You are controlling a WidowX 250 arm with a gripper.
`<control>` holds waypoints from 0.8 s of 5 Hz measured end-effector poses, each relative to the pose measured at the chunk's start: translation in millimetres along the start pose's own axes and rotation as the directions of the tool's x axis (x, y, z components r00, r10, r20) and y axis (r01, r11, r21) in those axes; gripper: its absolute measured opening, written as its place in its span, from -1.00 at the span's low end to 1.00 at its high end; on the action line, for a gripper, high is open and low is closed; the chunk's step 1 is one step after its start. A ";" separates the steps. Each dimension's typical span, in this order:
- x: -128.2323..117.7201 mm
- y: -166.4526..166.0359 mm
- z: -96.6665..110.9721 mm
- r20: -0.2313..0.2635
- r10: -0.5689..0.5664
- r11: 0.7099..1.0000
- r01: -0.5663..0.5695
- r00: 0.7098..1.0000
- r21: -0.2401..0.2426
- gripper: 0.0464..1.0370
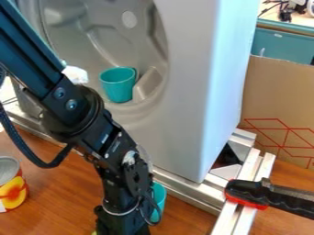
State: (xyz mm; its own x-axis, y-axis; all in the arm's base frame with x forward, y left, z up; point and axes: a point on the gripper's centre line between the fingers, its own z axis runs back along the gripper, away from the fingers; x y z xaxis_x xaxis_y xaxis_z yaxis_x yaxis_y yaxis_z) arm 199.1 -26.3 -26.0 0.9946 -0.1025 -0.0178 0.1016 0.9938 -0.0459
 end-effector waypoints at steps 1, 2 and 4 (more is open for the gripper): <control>-2.1 25.4 0.9 -0.037 0.043 0.998 -0.042 0.998 0.043 0.93; -10.7 54.4 2.3 -0.082 0.100 0.993 -0.093 0.992 0.077 0.93; -15.7 94.8 4.2 -0.108 0.127 0.989 -0.118 0.986 0.085 0.93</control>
State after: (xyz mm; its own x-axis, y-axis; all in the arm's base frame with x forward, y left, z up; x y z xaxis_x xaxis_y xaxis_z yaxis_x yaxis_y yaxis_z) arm 193.2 69.8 -25.9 0.9911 0.0204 -0.1312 -0.0151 0.9990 0.0416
